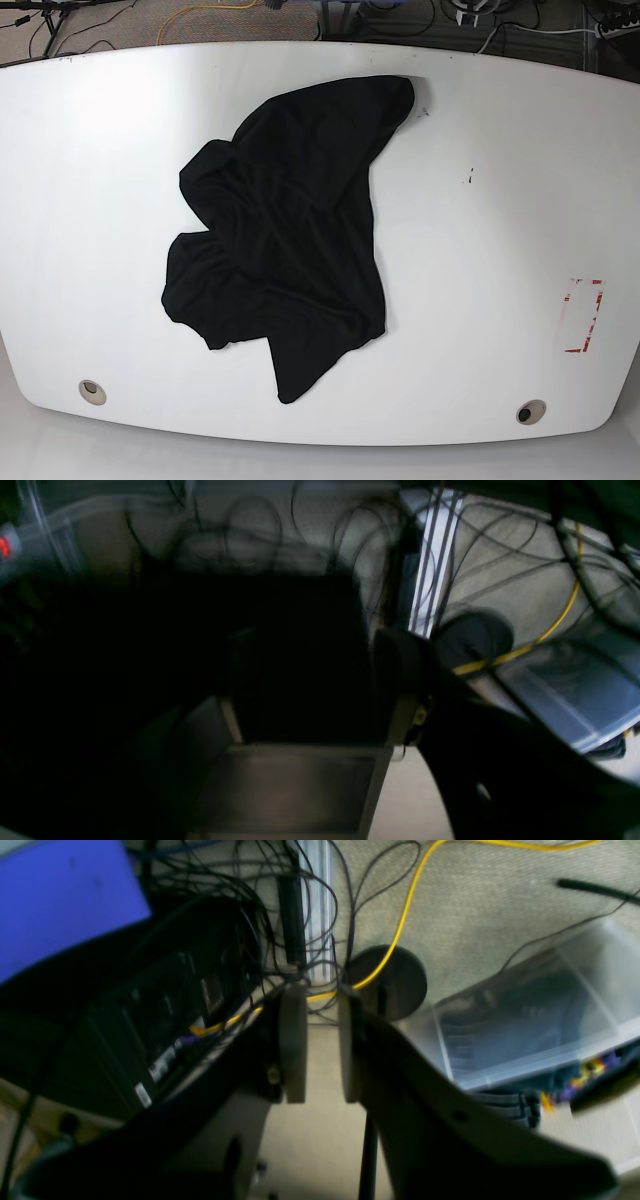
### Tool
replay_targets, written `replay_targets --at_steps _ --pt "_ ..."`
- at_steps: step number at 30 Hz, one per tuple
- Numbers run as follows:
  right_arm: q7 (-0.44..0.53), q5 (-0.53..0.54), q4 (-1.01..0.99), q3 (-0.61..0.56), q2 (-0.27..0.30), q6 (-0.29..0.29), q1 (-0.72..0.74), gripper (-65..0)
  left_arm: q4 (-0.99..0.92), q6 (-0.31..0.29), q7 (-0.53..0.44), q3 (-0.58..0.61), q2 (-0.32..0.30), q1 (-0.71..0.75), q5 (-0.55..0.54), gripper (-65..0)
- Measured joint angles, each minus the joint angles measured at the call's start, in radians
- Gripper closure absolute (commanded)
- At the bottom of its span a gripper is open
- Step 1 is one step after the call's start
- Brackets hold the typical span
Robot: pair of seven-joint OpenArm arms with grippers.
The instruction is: Fold the T-shirt properly
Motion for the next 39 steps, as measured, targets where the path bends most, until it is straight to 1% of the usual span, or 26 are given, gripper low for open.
replay_targets --at_steps 5,15,25,30,37,39 --pt "0.000 0.000 0.031 0.000 0.000 -0.006 -0.021 -11.1 0.035 0.000 0.000 0.005 0.003 0.022 0.000 -31.9" --pt "0.028 0.000 -0.002 -0.007 0.010 -0.010 -0.001 -10.9 0.035 0.000 0.000 -0.007 0.025 0.032 -0.003 -31.8" --pt "0.059 0.003 0.043 -0.002 0.016 -0.016 -0.031 -11.1 0.130 0.021 -0.043 -0.011 0.038 0.078 -0.008 -32.3" --pt "0.049 0.003 0.138 -0.007 0.014 -0.014 -0.102 -10.7 0.242 0.016 -0.066 -0.016 0.042 0.161 -0.009 -32.3" --pt "0.030 0.002 0.340 -0.007 0.013 -0.018 -0.249 -10.7 0.426 0.008 -0.095 -0.027 0.053 0.299 -0.011 -32.8" --pt "0.007 0.000 0.425 -0.007 0.010 -0.022 -0.291 -10.7 0.480 0.001 -0.095 -0.027 0.059 0.328 -0.010 -32.7"
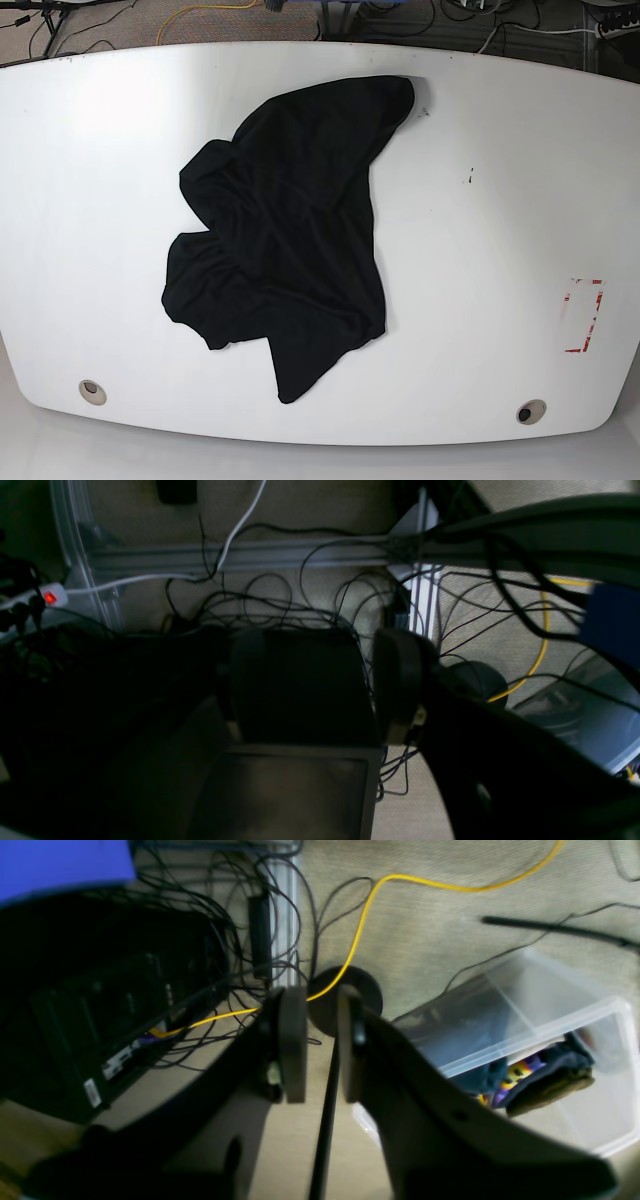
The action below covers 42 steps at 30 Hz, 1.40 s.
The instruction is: Fold the T-shirt properly
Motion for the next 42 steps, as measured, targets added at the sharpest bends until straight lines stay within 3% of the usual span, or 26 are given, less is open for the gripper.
replay_targets --at_steps 3,18,42 --pt "0.030 0.006 0.073 0.002 -0.002 -0.001 -0.035 -10.6 0.041 0.000 -0.044 0.000 0.010 0.021 -0.001 -32.7" --pt "0.005 0.051 0.267 -0.001 -0.019 -0.004 -0.168 -10.2 0.178 -0.001 -0.039 -0.024 0.021 0.142 -0.002 -32.4" --pt "-0.013 0.041 0.656 0.002 -0.049 0.004 -0.357 -9.6 0.634 -0.008 -0.040 -0.011 0.013 0.364 -0.014 -31.8"
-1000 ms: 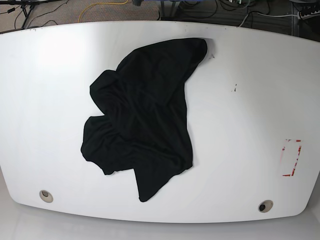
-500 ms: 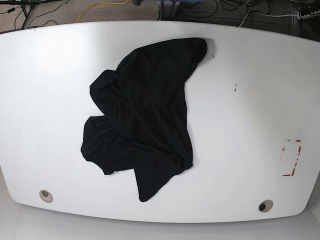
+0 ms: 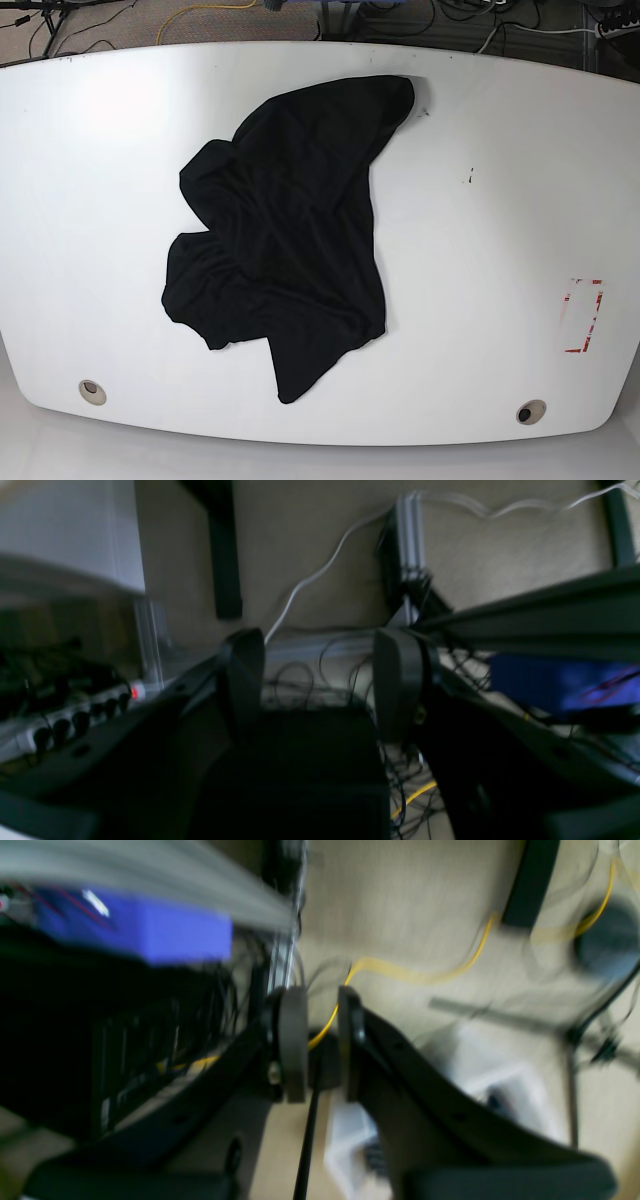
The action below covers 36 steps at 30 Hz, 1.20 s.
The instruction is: Fold the T-shirt properly
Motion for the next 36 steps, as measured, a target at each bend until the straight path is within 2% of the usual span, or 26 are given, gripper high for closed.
replay_targets --at_steps 11,24,28,32,36 --pt "0.001 0.005 0.174 0.001 0.000 -0.007 -0.085 -9.9 0.095 0.004 0.001 0.025 -0.021 0.081 -0.001 -31.4" --pt "-0.009 0.005 0.266 0.006 0.005 -0.007 -0.118 -10.1 0.198 -0.003 -0.018 0.047 -0.044 0.159 -0.006 -31.7" --pt "-0.016 0.001 0.317 0.009 0.000 -0.003 -0.119 -10.1 0.235 -0.006 -0.011 0.037 -0.043 0.159 -0.009 -31.9" --pt "0.034 0.010 0.381 0.019 -0.013 -0.007 -0.107 -10.1 0.277 -0.003 -0.038 0.017 -0.040 0.138 -0.023 -31.9" --pt "0.034 0.010 0.403 0.034 -0.034 -0.007 -0.089 -10.2 0.294 -0.003 -0.039 -0.005 -0.041 0.114 -0.046 -32.0"
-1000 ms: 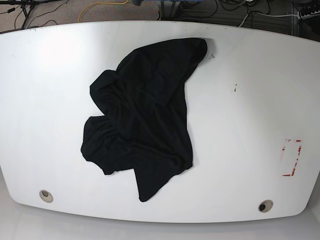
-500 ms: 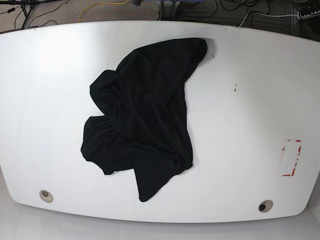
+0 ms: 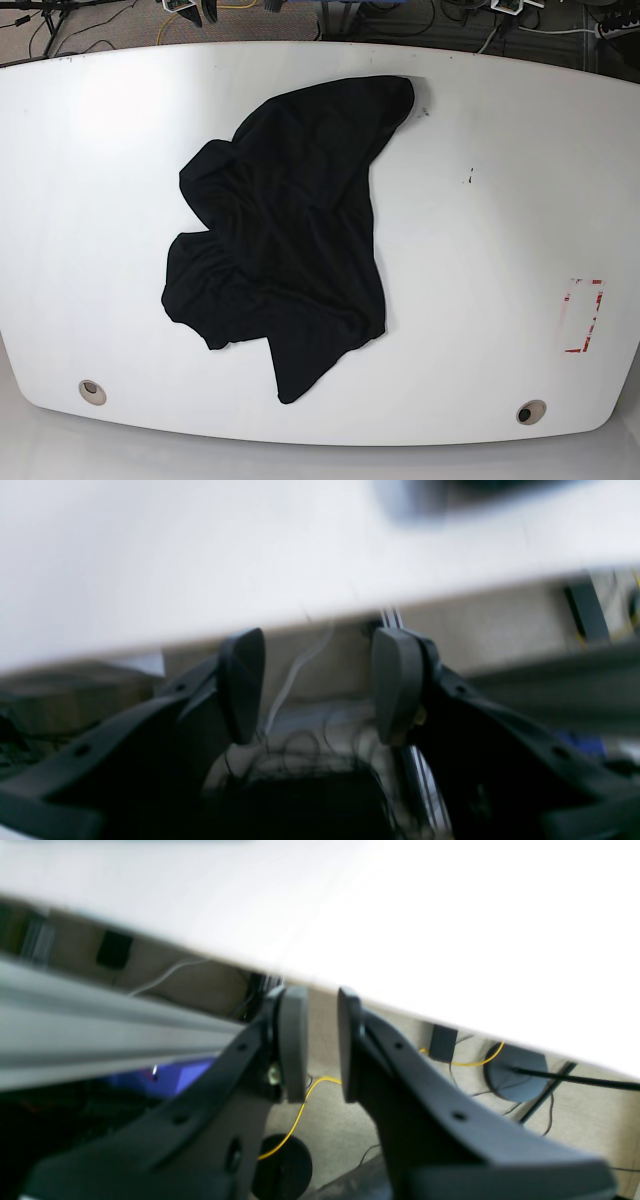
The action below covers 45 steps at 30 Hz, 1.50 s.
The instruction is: Fold the T-shirt properly
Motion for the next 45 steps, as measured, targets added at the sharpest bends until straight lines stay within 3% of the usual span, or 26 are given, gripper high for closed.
replay_targets --at_steps 9,21,30,42,45 --pt "-0.023 0.001 -0.001 0.057 -0.044 0.003 0.048 -10.2 0.039 0.000 0.038 -0.022 0.000 -0.116 -0.033 -31.7" --pt "-0.021 0.026 -0.014 0.073 -0.024 0.019 0.183 -10.0 0.019 -0.008 0.059 -0.014 -0.009 -0.188 -0.047 -32.1" --pt "-0.031 0.000 -0.023 0.018 -0.013 0.023 0.248 -10.1 0.022 -0.004 0.058 -0.005 -0.026 -0.267 -0.035 -32.3" --pt "-0.066 -0.024 -0.030 -0.022 -0.004 0.029 0.415 -21.9 0.021 -0.004 0.066 0.057 -0.067 -0.403 -0.039 -32.7" --pt "-0.138 -0.019 -0.051 -0.004 -0.002 0.039 0.492 -24.3 0.021 -0.009 0.095 0.043 -0.074 -0.427 -0.039 -32.6"
